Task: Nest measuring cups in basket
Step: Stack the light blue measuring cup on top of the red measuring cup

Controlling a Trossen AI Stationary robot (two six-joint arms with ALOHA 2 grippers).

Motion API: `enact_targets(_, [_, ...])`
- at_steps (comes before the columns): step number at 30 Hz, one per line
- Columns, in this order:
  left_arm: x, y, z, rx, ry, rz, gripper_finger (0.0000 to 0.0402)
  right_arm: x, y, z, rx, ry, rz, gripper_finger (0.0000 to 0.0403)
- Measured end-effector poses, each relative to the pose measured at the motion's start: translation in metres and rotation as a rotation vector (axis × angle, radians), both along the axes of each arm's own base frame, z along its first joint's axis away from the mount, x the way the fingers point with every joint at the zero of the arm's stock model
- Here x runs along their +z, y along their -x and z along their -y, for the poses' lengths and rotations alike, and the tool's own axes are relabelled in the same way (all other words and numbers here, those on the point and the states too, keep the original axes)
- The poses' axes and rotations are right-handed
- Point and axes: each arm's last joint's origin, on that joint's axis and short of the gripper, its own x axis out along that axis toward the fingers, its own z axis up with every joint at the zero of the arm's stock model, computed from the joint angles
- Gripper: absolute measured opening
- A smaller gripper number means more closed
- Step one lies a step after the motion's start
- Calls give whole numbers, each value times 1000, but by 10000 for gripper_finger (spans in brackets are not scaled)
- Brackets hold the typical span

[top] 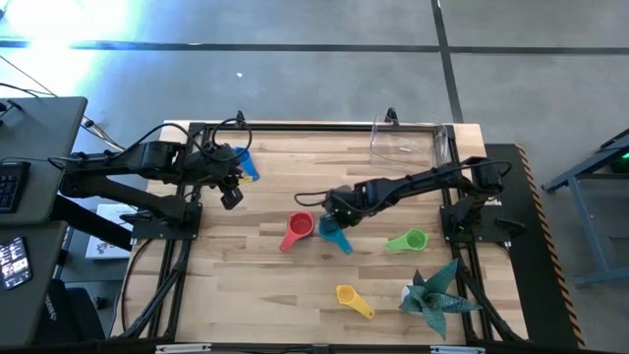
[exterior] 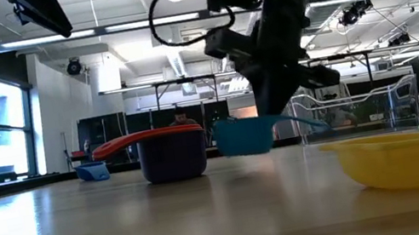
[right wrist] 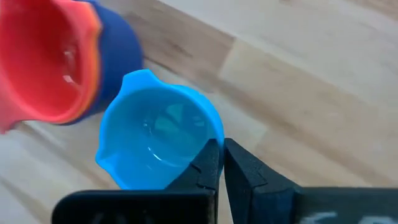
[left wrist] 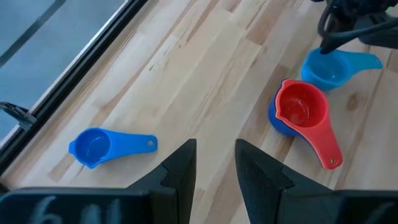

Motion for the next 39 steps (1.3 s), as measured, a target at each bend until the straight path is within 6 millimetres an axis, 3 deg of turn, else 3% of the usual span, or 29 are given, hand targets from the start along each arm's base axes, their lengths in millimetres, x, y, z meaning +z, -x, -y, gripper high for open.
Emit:
enact_targets(16, [0, 0, 0, -144, -99, -65, 101, 33, -3, -49, -306, -18, -9, 1])
enact_targets(25, [0, 0, 0, -242, -166, -110, 101, 45, -11, -78, -657, -37, 260, 0])
enact_targets(33, [0, 0, 0, -266, -183, -121, 101, 48, -19, -82, -849, -42, 456, 0])
enact_targets(39, [0, 0, 0, -277, -191, -129, 101, 42, -43, -81, -882, -49, 494, 0])
